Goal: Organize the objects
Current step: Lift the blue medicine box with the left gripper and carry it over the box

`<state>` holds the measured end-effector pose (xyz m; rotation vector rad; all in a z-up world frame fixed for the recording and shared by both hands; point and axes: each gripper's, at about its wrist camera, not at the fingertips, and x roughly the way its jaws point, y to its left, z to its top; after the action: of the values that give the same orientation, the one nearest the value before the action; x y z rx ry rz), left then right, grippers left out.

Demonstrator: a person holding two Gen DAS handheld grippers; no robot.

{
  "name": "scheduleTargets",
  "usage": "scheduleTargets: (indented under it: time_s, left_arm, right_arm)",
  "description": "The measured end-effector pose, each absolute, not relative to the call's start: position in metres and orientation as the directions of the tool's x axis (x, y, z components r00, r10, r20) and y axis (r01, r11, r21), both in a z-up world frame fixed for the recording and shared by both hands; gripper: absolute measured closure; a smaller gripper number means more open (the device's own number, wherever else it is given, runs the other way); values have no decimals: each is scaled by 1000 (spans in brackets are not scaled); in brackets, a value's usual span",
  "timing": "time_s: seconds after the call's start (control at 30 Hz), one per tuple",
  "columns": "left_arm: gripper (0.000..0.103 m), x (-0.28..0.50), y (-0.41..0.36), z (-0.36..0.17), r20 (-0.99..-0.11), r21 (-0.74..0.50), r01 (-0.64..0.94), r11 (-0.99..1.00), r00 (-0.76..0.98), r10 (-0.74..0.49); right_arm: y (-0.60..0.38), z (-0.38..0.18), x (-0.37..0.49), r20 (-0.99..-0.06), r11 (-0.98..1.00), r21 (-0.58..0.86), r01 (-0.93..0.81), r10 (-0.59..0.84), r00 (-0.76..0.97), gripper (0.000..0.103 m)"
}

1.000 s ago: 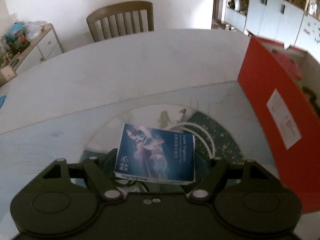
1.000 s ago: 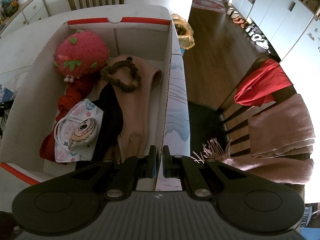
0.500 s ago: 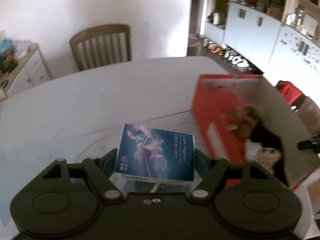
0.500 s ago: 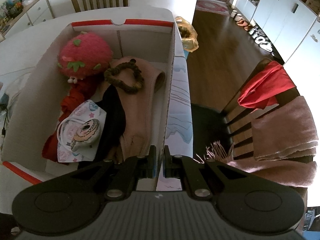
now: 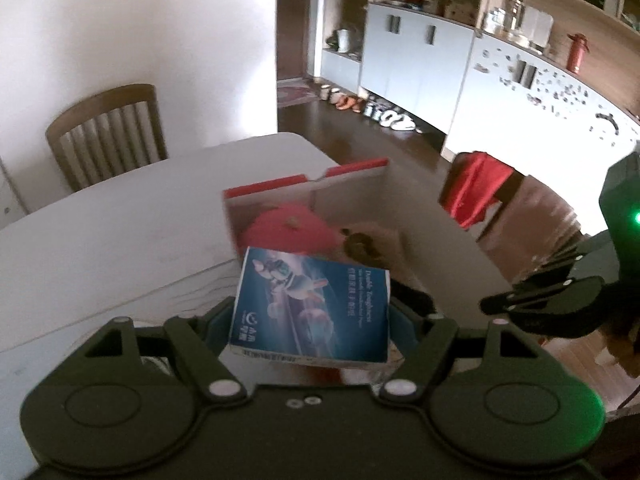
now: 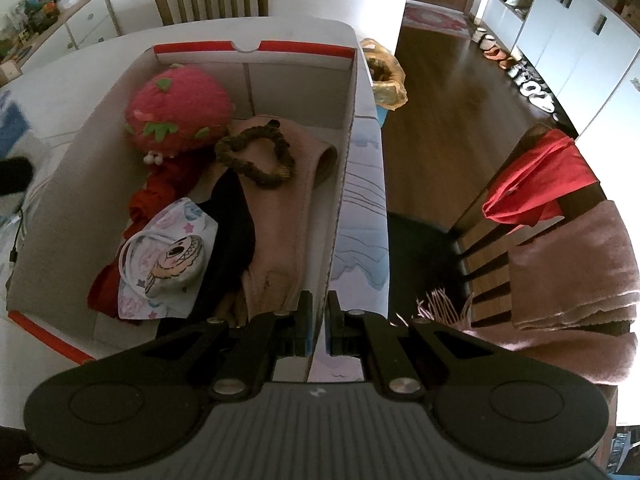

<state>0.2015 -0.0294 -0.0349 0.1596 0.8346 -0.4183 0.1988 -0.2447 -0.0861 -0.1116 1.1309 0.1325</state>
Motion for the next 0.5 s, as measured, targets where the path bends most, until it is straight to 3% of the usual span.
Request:
scheduleTargets:
  time_s: [0.5]
  left_arm:
    - [27,225,-72,-66,-787,-50,439,897,536,-307]
  right_arm:
    - [-246,-87,198,-905,982,-16,-187,66,420,98]
